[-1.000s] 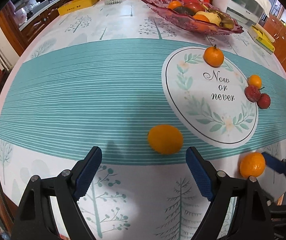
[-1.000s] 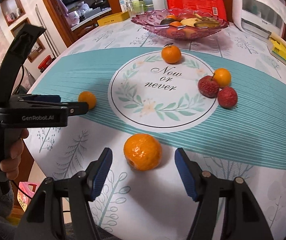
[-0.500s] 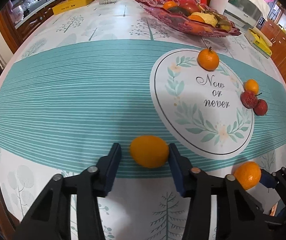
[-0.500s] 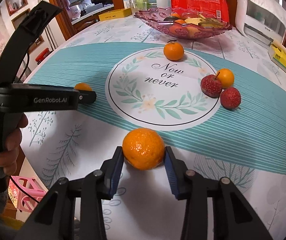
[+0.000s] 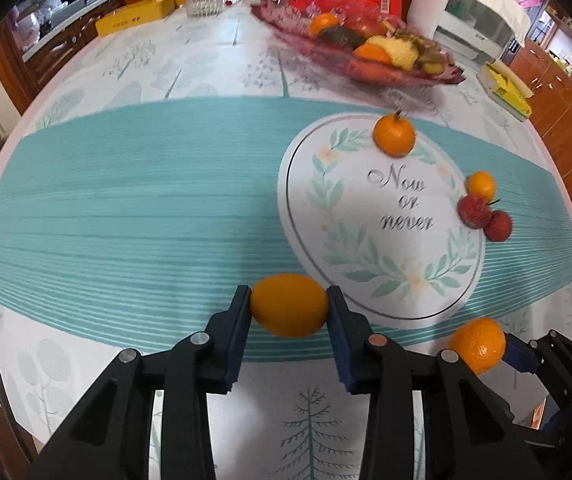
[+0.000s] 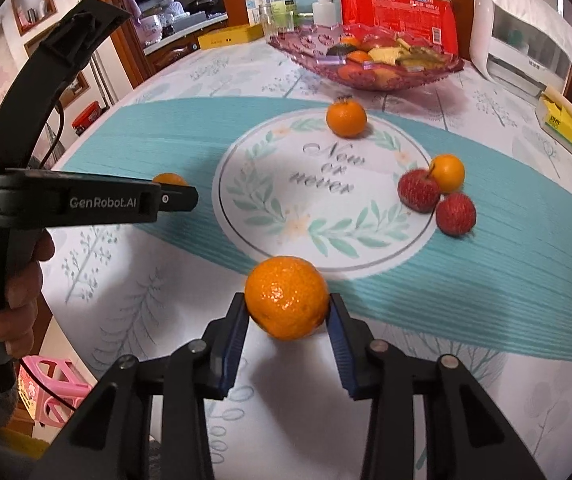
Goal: Organize fruits
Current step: 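Grasp an orange with the left tool while the right tool grasps another orange, then carry both oranges over the pink bowl with both tools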
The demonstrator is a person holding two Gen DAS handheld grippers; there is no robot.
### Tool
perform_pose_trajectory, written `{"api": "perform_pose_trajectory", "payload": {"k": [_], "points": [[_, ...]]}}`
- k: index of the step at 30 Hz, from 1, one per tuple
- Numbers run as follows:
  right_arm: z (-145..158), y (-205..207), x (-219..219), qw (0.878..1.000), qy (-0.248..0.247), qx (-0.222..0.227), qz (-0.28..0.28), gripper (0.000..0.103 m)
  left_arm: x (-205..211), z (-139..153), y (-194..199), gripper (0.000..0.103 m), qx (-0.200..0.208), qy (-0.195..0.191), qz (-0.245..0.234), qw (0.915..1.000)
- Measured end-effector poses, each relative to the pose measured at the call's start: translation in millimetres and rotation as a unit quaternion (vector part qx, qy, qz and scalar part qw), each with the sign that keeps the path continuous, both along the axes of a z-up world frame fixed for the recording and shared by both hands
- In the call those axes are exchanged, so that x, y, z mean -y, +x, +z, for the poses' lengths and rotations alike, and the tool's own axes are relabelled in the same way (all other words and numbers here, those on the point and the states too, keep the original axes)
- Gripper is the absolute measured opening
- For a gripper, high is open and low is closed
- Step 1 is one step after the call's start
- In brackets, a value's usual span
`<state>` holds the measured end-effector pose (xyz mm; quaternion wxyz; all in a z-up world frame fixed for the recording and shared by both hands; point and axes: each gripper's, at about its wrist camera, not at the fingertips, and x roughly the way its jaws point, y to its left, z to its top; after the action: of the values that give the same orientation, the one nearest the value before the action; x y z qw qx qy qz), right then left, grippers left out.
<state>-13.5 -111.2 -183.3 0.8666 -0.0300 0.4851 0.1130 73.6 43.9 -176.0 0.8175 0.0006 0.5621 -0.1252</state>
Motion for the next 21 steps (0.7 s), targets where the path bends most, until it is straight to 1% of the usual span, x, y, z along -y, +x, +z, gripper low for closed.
{"api": "perform_pose_trajectory", "payload": {"k": [5,10,14,21], "points": [[20.9,7.7,-4.1,1.0,0.009,0.02,0.005,0.04,1.2,33.3,4.2,0.036,0.026,-0.003,-0.006,0.9996],[48.6,17.6,-7.5,0.999,0.019,0.047,0.011,0.04,1.9,65.2,14.1,0.036,0.053,-0.006,-0.013,0.9985],[77.3,29.6,-5.1,0.997,0.029,0.073,0.009,0.04,4.2,90.8,23.7,0.036,0.072,-0.011,-0.018,0.9972],[121.1,53.4,7.3,0.994,0.043,0.104,0.001,0.04,12.6,135.3,42.9,0.036,0.112,-0.012,-0.033,0.9931]]}}
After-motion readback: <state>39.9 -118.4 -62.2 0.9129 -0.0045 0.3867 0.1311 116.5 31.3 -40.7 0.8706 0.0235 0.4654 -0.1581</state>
